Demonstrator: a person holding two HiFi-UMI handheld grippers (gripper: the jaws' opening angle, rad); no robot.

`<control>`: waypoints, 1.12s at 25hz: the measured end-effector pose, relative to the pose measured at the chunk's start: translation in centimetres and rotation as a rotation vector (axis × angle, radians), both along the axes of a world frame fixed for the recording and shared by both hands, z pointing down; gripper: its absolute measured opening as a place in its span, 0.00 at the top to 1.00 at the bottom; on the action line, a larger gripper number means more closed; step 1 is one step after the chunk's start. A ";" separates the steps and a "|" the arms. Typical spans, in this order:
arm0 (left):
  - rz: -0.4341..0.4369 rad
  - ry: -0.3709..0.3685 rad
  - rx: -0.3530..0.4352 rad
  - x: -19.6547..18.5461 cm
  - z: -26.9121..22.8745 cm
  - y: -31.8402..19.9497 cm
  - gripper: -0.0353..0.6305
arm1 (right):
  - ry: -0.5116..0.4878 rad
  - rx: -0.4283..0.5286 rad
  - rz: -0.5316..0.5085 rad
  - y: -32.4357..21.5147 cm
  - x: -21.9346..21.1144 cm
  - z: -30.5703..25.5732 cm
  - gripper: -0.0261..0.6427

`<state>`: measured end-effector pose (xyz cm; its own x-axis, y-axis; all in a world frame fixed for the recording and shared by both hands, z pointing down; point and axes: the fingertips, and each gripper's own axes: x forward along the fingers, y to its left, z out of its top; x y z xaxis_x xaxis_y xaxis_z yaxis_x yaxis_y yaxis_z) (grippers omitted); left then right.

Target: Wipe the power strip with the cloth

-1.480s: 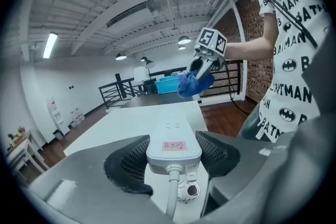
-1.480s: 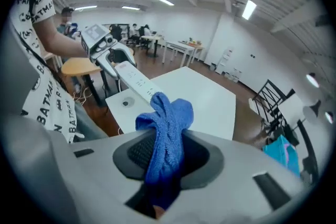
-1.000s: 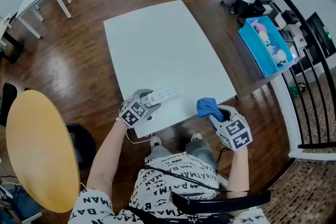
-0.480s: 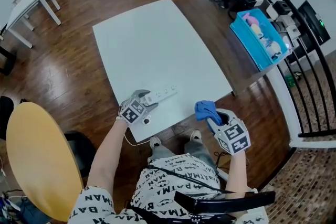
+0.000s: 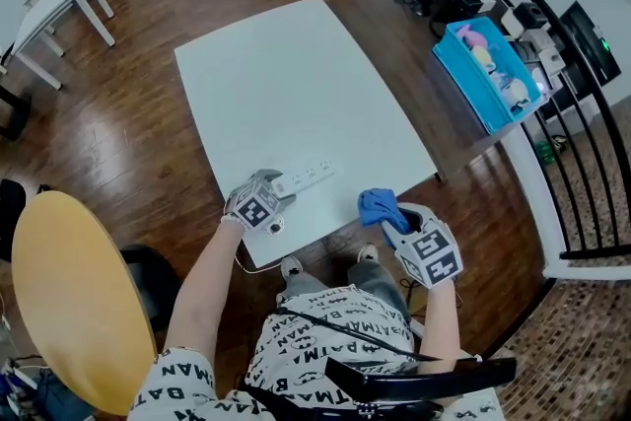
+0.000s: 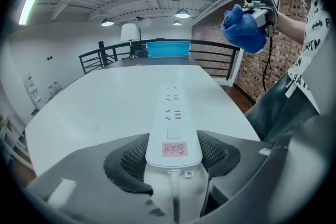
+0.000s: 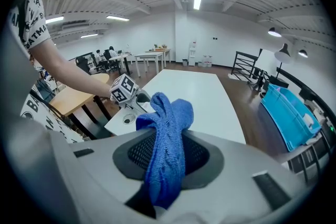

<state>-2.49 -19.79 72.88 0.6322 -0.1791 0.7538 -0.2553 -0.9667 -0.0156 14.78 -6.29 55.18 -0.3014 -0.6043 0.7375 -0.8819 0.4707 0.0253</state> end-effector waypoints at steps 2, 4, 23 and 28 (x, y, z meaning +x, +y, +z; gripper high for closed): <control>-0.002 -0.017 -0.001 0.0 0.3 0.0 0.53 | -0.002 0.002 -0.006 -0.2 0.0 0.0 0.78; -0.008 -0.030 -0.005 0.0 0.6 0.1 0.53 | -0.004 0.004 -0.012 -0.4 0.0 -0.1 0.78; -0.284 0.253 -0.053 -0.3 -4.4 -1.8 0.28 | -0.052 0.023 -0.130 -2.8 -0.8 0.2 0.78; -0.671 0.507 0.152 -6.2 -13.1 -4.1 0.43 | -0.100 0.051 -0.124 -4.5 -0.6 0.5 0.78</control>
